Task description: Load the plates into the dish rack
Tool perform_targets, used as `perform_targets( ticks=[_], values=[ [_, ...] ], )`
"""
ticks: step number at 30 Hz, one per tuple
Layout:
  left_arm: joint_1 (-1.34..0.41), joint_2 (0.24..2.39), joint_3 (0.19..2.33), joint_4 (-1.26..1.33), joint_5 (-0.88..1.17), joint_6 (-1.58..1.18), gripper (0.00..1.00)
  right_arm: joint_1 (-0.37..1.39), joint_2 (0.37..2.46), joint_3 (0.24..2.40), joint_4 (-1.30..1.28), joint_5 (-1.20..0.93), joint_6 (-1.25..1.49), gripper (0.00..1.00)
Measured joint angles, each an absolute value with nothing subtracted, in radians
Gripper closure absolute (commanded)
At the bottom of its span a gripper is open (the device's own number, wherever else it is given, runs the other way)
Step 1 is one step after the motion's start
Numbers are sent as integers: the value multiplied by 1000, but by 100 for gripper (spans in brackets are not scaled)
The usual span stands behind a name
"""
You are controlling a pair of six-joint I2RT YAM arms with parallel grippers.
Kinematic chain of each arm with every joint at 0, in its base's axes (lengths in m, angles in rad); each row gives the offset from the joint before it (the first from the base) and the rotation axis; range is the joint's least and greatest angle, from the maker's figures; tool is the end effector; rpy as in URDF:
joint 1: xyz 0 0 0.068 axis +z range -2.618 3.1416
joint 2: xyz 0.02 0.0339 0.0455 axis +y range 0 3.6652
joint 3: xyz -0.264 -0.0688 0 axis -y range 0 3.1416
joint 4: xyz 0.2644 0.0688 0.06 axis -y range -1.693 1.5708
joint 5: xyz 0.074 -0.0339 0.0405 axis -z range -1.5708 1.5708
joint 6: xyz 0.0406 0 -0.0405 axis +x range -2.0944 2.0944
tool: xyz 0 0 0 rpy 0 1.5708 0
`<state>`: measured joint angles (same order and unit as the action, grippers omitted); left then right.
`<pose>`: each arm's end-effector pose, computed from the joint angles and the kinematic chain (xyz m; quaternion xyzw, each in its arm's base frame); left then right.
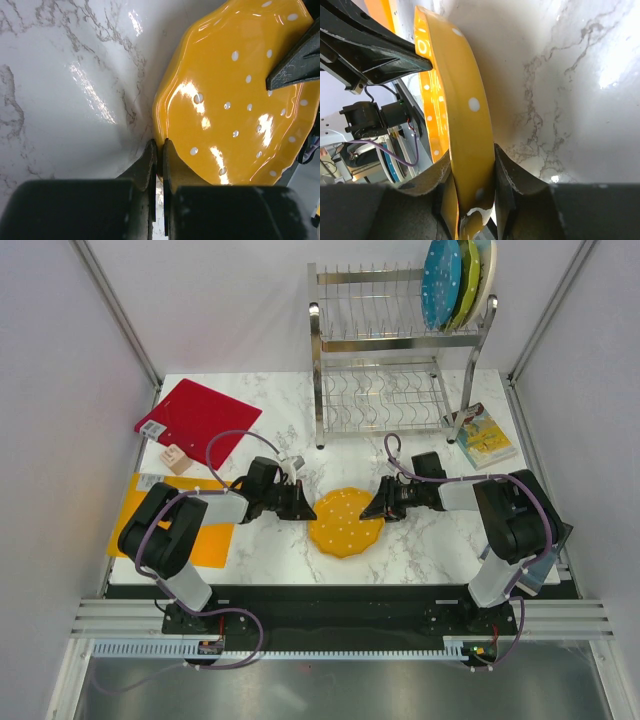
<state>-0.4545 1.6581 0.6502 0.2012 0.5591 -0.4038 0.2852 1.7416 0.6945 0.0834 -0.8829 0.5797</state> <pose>0.2690 -0.1554 0.1066 0.1254 0.8890 -0.3819 0.2193 0.2848 0.1162 0.0928 0.0003 0.8722 0.4834 0.0745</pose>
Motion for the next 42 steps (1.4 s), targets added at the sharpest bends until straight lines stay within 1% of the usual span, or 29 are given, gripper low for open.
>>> perform_targets(
  ticks=[1,2,3,5,6,9,13,14,16,17,19,20,21,24,27,30,33,35,38,42],
  values=[
    [-455,1658,650,201,559,-403,89,285,1740,696,80,-883,579,96],
    [-455,1658,650,202,558,-403,82,285,1738,697,76,-882,576,100],
    [-455,1658,650,202,555,-403,68,285,1734,699,67,-883,572,100],
    [-455,1658,654,196,542,-400,57,285,1728,709,44,-881,560,100],
    [-455,1657,659,193,538,-399,50,284,1723,715,32,-879,545,100],
    [-448,1630,690,161,490,-373,41,279,1700,740,-30,-870,505,100],
    [-383,1550,738,69,451,-305,34,247,1644,788,-167,-828,413,100],
    [-358,1522,756,44,443,-287,34,237,1620,810,-222,-809,375,100],
    [-312,1462,793,-1,424,-254,28,226,1585,860,-311,-783,308,100],
    [-291,1430,810,-16,410,-237,28,223,1569,892,-361,-773,270,100],
    [-265,1369,833,-33,377,-209,20,222,1548,996,-488,-754,177,100],
    [-263,1348,836,-38,364,-199,8,223,1545,1060,-550,-750,128,100],
    [-263,1324,837,-44,350,-189,1,223,1543,1133,-612,-746,83,100],
    [-265,1274,814,-53,316,-169,0,228,1541,1374,-764,-730,-36,100],
    [-259,1253,762,-55,297,-170,0,229,1541,1623,-860,-705,-109,100],
    [-244,1243,701,-58,281,-178,0,229,1540,1849,-888,-677,-137,100],
    [-231,1237,665,-60,270,-194,0,229,1538,2031,-834,-613,-115,100],
    [-229,1236,664,-62,270,-208,0,231,1525,2072,-732,-557,-77,100],
    [-229,1227,664,-51,272,-228,0,234,1507,2076,-570,-440,4,100],
    [-229,1217,660,-24,285,-257,0,250,1529,2080,-358,-208,68,100]
  ],
)
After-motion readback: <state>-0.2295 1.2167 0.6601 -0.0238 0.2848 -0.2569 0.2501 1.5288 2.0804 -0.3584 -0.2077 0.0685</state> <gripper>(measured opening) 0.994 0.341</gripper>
